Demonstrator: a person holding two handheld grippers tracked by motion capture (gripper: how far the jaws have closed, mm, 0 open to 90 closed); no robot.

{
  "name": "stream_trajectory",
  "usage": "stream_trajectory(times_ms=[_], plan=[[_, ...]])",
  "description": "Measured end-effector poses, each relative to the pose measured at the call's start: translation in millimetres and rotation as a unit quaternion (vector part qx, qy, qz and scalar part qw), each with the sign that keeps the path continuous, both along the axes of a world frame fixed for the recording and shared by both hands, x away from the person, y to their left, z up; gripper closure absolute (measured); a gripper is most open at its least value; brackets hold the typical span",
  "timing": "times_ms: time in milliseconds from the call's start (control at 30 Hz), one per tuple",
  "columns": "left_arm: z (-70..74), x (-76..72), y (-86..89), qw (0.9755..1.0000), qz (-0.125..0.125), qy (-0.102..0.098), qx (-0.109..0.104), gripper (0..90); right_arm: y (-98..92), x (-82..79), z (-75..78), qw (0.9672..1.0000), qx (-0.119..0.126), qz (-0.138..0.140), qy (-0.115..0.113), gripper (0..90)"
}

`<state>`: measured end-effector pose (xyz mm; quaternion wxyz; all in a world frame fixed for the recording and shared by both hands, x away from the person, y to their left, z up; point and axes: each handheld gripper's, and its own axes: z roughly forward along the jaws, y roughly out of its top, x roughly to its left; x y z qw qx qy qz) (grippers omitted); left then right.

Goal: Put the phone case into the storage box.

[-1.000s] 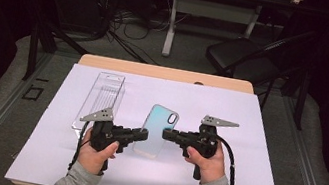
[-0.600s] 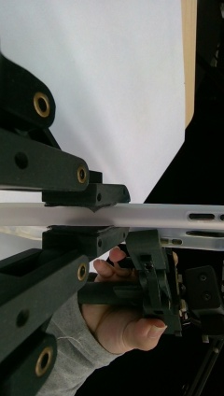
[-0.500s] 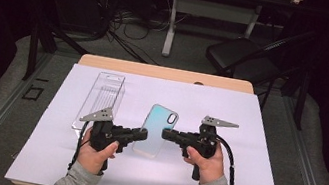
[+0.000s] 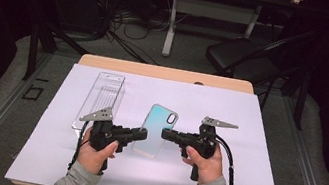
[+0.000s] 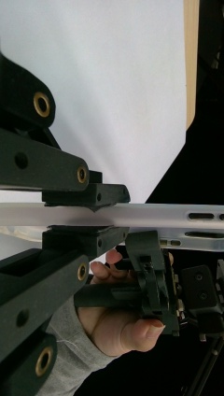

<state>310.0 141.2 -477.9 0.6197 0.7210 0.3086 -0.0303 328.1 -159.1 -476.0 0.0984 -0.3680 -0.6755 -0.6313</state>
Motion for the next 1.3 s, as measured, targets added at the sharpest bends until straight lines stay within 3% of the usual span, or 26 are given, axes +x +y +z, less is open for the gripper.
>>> stream_trajectory(times_ms=[1300], plan=[[-0.8,0.7,0.6,1.0,-0.001,0.004,-0.006,81.6,0.3,-1.5,0.2,1.0,0.004,-0.006,-0.001,82.4]])
